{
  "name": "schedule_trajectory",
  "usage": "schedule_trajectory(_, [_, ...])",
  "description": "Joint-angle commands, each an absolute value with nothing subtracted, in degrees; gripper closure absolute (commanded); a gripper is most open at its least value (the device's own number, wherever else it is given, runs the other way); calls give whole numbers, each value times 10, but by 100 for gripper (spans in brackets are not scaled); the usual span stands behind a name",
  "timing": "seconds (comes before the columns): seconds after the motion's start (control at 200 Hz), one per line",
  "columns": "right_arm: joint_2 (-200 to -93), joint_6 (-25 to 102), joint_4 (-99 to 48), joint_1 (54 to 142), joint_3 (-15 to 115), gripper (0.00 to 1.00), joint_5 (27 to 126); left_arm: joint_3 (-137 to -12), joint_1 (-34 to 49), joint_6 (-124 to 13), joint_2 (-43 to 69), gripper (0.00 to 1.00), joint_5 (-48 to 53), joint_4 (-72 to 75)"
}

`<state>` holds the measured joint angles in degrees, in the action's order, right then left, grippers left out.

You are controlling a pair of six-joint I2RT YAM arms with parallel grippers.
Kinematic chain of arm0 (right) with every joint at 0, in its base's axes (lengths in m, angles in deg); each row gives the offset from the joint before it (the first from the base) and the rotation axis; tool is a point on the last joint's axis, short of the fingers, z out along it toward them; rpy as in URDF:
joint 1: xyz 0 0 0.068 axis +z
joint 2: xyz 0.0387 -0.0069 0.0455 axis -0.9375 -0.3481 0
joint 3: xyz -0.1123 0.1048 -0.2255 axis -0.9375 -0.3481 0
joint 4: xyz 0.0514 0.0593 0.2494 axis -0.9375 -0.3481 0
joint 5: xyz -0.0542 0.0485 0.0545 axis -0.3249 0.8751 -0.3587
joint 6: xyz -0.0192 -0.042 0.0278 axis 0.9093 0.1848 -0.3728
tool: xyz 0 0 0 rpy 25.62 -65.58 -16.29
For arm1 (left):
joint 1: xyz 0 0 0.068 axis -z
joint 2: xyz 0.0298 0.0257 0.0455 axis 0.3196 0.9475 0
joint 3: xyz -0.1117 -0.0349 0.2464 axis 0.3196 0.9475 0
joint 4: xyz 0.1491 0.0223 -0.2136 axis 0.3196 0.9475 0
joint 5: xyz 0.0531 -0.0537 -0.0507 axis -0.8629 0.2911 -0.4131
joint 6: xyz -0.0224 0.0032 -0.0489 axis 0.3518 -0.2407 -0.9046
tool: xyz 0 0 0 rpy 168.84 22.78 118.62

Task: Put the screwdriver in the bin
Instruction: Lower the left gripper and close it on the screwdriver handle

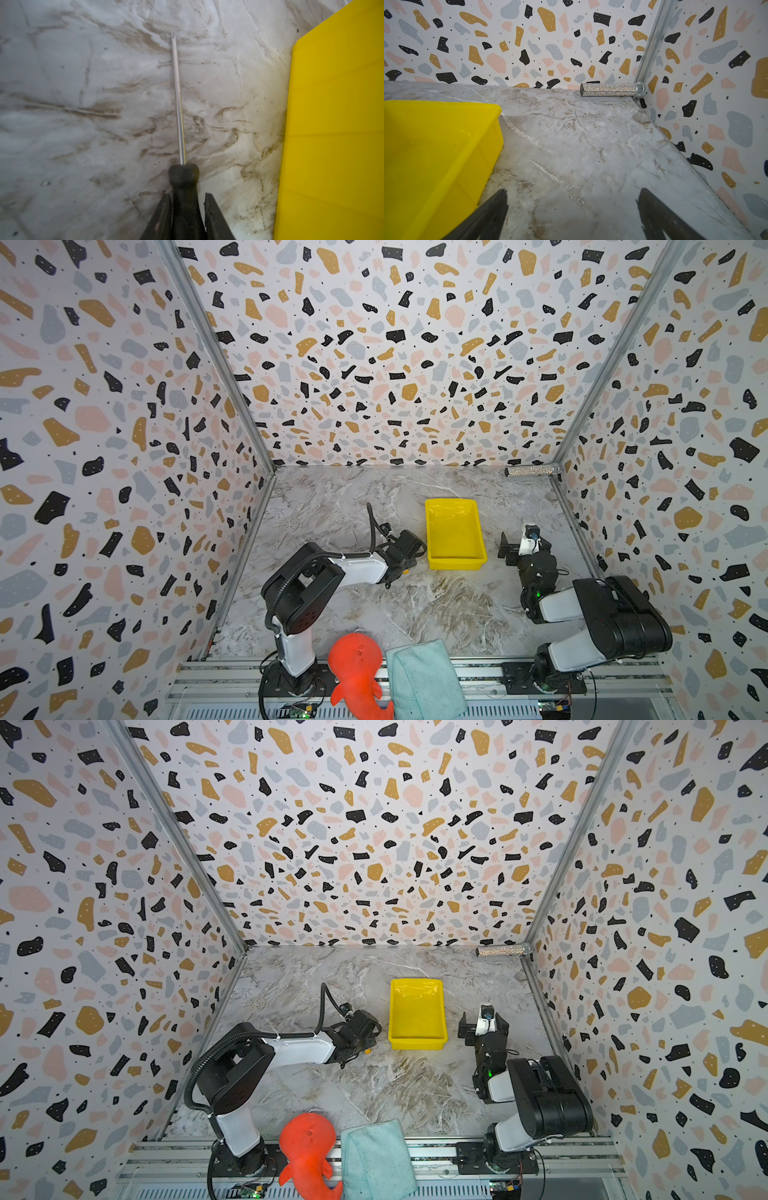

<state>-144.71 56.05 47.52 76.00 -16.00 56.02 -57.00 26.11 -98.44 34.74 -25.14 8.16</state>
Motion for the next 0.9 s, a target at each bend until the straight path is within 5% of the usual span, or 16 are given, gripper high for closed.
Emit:
schedule_trajectory(0.0, [-1441, 560, 475, 758, -153, 1, 563, -556, 264, -983, 329, 76, -266, 117])
schedule_trajectory(0.325, [-1440, 560, 475, 759, -154, 1, 563, -546, 264, -975, 314, 79, -274, 126])
schedule_trajectory(0.541, [-1440, 560, 475, 759, -154, 1, 563, -542, 264, -971, 296, 48, -278, 157])
schedule_trajectory(0.896, [-1441, 559, 475, 758, -155, 1, 563, -539, 291, -971, 295, 49, -282, 168])
